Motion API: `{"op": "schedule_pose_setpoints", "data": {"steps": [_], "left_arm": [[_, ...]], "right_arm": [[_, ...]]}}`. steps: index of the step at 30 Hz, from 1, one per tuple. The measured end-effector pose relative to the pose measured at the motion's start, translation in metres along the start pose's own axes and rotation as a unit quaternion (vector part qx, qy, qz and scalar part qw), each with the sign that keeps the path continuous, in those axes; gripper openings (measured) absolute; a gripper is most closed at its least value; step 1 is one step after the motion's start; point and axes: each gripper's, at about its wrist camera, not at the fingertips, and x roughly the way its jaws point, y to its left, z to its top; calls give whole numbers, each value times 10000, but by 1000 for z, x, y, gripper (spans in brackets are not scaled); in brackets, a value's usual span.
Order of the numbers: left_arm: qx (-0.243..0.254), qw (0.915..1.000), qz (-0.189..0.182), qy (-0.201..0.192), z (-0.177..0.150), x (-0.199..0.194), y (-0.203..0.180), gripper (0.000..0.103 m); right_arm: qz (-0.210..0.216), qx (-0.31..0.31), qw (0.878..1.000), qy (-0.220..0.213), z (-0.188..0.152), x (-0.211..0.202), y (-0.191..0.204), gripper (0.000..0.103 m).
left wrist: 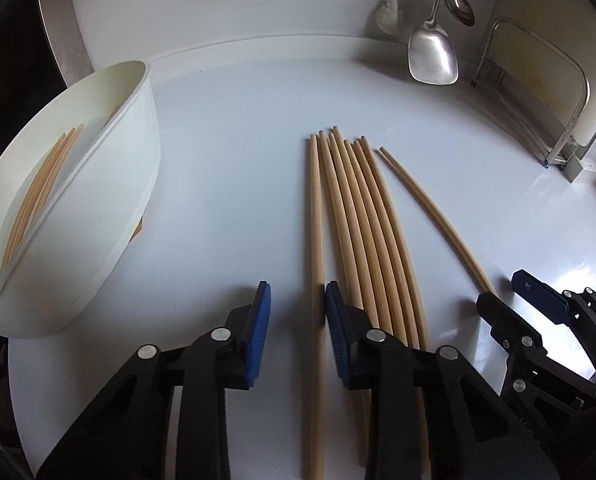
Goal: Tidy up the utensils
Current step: 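Close the left gripper on a chopstick while the right gripper grasps another, then lift both chopsticks and carry them over the white basin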
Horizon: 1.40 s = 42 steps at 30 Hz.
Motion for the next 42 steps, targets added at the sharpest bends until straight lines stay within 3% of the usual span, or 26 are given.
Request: {"op": "schedule_pose_setpoints", "data": {"steps": [2, 5, 13, 25, 35, 42], "left_arm": [[28, 10000, -40, 6, 0, 0, -1, 11], [74, 10000, -65, 12, -1, 0, -3, 8], [-89, 9987, -396, 297, 4, -3, 6, 8], [-183, 9984, -524, -76, 38, -68, 32, 8], [-477, 9972, -278, -502, 75, -124, 127, 8], [-730, 9969, 11, -283, 72, -112, 212, 8]], "right_arm": [[-13, -34, 10000, 6, -1, -1, 1, 23], [-22, -74, 10000, 21, -2, -2, 4, 7], [235, 430, 9985, 248, 3, -4, -8, 6], [302, 650, 9974, -21, 41, -54, 2, 6], [576, 305, 9972, -372, 117, -85, 69, 6], [1140, 196, 9930, -219, 162, -58, 154, 6]]}}
